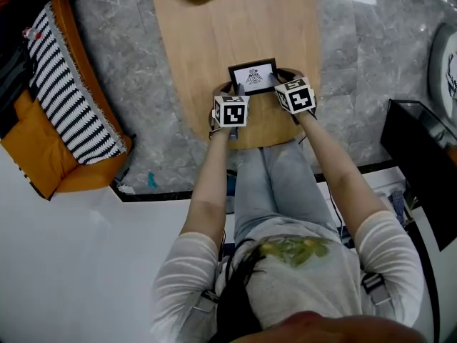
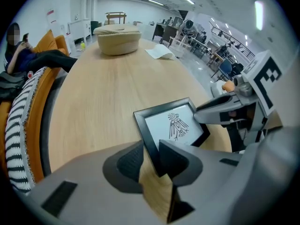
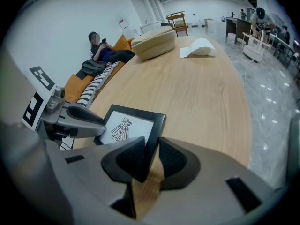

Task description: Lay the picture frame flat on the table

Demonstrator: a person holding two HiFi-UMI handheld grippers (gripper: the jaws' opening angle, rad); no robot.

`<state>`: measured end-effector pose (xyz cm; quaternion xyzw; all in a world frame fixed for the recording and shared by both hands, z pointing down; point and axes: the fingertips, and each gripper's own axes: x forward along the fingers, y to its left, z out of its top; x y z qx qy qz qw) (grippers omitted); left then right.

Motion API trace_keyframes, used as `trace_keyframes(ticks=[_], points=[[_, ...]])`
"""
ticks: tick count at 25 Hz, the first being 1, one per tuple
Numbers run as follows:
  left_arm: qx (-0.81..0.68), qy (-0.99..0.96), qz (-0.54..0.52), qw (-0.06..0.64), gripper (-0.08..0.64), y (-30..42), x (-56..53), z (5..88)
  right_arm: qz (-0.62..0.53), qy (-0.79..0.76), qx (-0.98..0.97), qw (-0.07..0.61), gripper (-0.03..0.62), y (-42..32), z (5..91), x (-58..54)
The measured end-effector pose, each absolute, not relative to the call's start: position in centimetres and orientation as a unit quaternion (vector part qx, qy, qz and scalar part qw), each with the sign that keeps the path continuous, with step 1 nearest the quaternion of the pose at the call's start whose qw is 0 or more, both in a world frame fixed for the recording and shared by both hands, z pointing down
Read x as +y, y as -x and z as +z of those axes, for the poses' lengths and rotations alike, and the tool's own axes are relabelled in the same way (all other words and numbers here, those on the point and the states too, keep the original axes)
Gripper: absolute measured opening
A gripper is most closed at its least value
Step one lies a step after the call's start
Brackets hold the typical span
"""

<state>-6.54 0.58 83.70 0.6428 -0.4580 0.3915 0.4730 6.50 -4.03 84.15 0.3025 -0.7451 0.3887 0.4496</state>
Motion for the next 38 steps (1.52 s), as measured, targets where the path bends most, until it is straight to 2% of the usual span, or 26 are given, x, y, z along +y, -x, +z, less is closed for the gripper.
trace_keyframes(ticks=[9, 15, 20, 25, 30, 33, 36, 38], points=[[-0.492, -0.587, 0.372, 0.524, 0.106, 6.7, 0.9, 84.2, 0.401, -0.317, -0.725, 0.462, 0.103, -6.7, 84.0, -4.0], [-0.502, -0.584, 0.403, 0.494, 0.136, 7.0, 0.7, 83.6, 0.361, -0.315, -0.739, 0.474, 0.106, -6.4, 83.3, -4.4], [-0.499, -0.596, 0.386, 0.496, 0.159, 6.9, 0.4, 82.0, 0.355, -0.308, -0.745, 0.473, 0.104, -6.0, 81.9, -4.2], [-0.505, -0.613, 0.373, 0.48, 0.167, 6.9, -0.4, 79.4, 0.358, -0.316, -0.749, 0.459, 0.071, -5.8, 79.6, -4.3], [-0.51, -0.62, 0.363, 0.473, 0.133, 7.1, -0.3, 76.6, 0.371, -0.338, -0.751, 0.429, 0.01, -5.5, 76.7, -4.2], [-0.515, -0.623, 0.354, 0.471, 0.105, 7.1, 0.0, 74.9, 0.366, -0.328, -0.759, 0.427, 0.009, -5.2, 75.2, -3.5], [-0.536, -0.63, 0.353, 0.438, 0.036, 7.7, -0.4, 72.9, 0.355, -0.318, -0.767, 0.43, 0.009, -5.0, 73.7, -3.0], [-0.545, -0.636, 0.349, 0.419, 0.018, 8.0, -0.7, 71.6, 0.359, -0.317, -0.77, 0.422, 0.008, -4.9, 72.7, -2.8]])
